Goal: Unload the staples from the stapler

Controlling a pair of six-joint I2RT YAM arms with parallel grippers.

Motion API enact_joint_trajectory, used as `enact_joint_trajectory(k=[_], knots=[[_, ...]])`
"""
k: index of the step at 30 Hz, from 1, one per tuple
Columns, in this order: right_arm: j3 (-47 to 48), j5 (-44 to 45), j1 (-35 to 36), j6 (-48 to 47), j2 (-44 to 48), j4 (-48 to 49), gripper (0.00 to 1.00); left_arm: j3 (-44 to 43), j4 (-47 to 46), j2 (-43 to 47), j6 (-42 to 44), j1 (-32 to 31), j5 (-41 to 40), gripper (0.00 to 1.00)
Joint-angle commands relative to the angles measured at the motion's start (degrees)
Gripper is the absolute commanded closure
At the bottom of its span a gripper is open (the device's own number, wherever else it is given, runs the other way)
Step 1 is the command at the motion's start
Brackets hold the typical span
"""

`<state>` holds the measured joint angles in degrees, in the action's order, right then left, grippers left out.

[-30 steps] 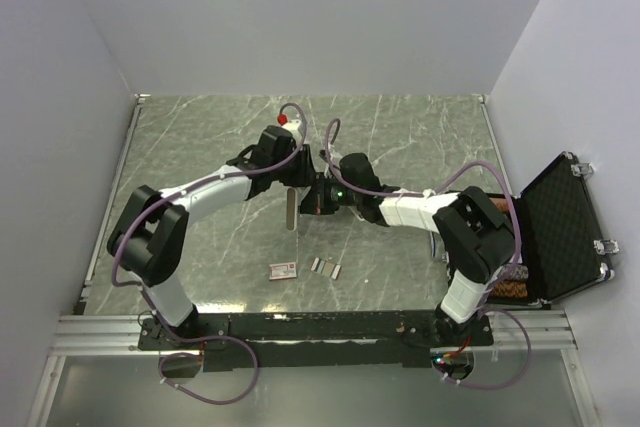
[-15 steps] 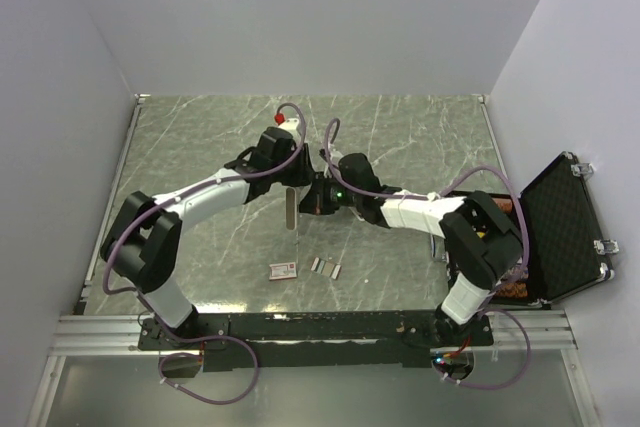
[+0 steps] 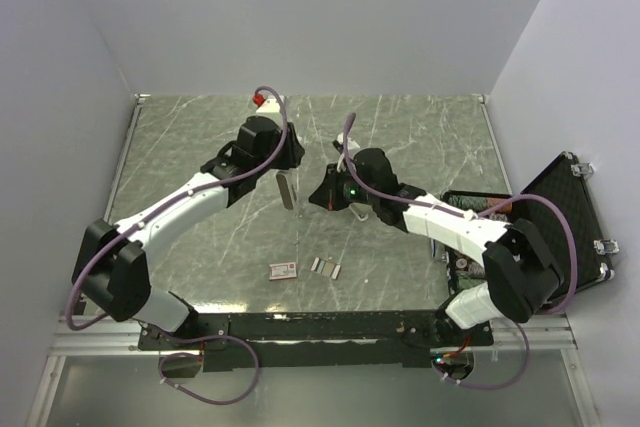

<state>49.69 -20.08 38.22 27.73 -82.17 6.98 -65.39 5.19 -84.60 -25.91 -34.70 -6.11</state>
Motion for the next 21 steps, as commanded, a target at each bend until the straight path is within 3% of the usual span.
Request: enact_joint_trajectory(k=[1, 8, 21], knots=[[2.24, -8.20, 1.33, -0.22, 1.93, -1.45, 1.00, -1.50, -3.34, 4.17, 0.25, -0.28, -4.52, 0.99], [4.62, -19.12, 5.81, 8.30, -1.93, 9.70, 1.00, 1.84, -9.75, 7.34, -2.12, -0.28, -8.83, 0.99], [9.71, -8.23, 7.84, 6.38, -5.89, 7.08, 1.00, 4.91, -9.68, 11.73, -5.11, -0.28, -6.29, 0.99]])
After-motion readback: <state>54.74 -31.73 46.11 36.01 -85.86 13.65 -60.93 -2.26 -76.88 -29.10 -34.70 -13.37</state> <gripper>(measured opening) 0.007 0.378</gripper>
